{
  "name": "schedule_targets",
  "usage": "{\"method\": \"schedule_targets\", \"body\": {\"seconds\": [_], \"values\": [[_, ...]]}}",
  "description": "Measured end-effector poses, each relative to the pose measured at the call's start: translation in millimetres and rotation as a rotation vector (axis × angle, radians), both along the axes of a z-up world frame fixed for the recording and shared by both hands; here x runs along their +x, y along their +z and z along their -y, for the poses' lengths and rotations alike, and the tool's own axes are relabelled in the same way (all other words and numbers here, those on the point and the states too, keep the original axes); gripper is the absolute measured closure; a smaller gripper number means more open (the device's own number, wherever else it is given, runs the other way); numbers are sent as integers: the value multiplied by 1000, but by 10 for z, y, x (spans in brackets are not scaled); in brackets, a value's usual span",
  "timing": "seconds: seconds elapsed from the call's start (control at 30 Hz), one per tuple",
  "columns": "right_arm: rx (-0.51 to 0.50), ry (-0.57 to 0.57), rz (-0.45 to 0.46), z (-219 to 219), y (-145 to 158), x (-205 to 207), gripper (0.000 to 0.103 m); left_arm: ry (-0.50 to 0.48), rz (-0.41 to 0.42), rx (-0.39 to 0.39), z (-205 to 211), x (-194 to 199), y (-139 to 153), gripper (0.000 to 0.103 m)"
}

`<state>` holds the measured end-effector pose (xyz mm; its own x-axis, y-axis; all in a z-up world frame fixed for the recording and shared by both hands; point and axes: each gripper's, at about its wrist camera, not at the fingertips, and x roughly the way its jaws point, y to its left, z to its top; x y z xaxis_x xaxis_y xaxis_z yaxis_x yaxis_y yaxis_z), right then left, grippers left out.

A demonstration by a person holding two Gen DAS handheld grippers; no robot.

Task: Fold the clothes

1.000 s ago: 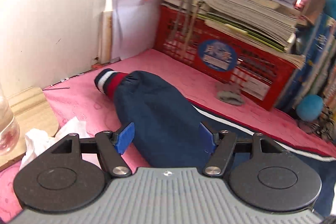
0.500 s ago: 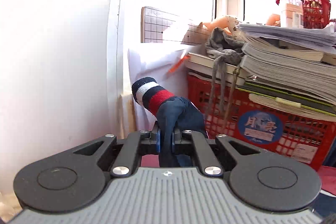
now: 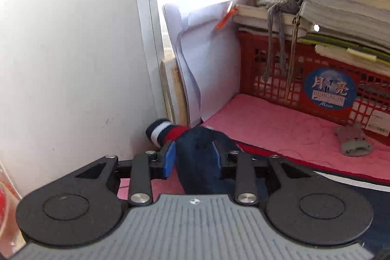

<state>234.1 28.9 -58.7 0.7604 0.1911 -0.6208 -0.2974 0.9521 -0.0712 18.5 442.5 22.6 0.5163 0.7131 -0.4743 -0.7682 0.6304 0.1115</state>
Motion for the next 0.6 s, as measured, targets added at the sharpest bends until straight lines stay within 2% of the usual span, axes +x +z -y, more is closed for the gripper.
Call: {"method": "schedule_targets", "body": {"seconds": [0.07, 0.1, 0.13, 0.17, 0.23, 0.3, 0.47, 0.53, 0.6], "values": [[111, 7, -34, 139, 161, 12, 72, -64, 31, 44, 150, -57, 175, 55], [167, 10, -50, 208, 242, 17, 71, -121, 45, 69, 272, -98, 252, 55], [198, 27, -52, 280, 315, -28, 65, -186, 59, 89, 413, -128, 324, 54], [203, 59, -37, 354, 379, -127, 59, -258, 72, 96, 575, -138, 376, 54], [170, 114, -5, 530, 474, -372, 57, -418, 97, 83, 941, -117, 436, 54], [132, 146, 4, 722, 492, -597, 57, -583, 112, 32, 1352, -63, 429, 55], [85, 195, -45, 1148, 340, -983, 57, -944, 73, -148, 2482, 284, 97, 55], [34, 213, -43, 1174, 251, -1068, 57, -1037, 14, -135, 2898, 494, -169, 55], [-12, 208, -36, 1187, 145, -1062, 57, -1069, -53, -112, 3208, 762, -400, 57]]}}
